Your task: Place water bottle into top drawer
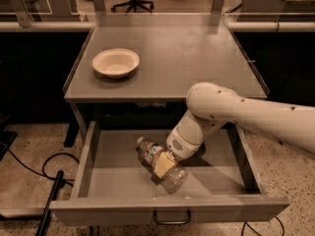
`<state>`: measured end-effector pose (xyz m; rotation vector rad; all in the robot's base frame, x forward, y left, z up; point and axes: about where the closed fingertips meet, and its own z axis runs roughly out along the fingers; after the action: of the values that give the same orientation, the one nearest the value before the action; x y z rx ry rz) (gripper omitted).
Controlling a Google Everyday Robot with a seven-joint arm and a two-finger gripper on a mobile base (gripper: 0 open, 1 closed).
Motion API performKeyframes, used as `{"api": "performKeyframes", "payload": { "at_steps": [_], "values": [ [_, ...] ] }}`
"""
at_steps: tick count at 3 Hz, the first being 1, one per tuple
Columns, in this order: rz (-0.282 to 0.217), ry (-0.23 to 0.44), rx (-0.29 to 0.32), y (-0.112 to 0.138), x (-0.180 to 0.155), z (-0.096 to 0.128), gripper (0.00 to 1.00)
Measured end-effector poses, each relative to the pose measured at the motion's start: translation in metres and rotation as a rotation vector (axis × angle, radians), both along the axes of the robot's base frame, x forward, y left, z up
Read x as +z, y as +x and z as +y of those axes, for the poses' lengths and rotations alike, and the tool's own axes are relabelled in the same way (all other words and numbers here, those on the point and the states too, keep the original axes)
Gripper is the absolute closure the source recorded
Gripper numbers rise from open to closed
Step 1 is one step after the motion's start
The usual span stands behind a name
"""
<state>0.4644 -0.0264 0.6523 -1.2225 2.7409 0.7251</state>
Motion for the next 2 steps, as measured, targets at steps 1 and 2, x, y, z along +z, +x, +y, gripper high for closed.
{"api": "performKeyframes", "payload": {
  "at_steps": [1,2],
  "values": [
    [-0.02,-0.02,-0.021,0.0006,-0.0059,-0.0016,1.0],
    [-0.026,-0.029,-0.027,-0.0002,-0.0107,0.0001,1.0]
  ]
}}
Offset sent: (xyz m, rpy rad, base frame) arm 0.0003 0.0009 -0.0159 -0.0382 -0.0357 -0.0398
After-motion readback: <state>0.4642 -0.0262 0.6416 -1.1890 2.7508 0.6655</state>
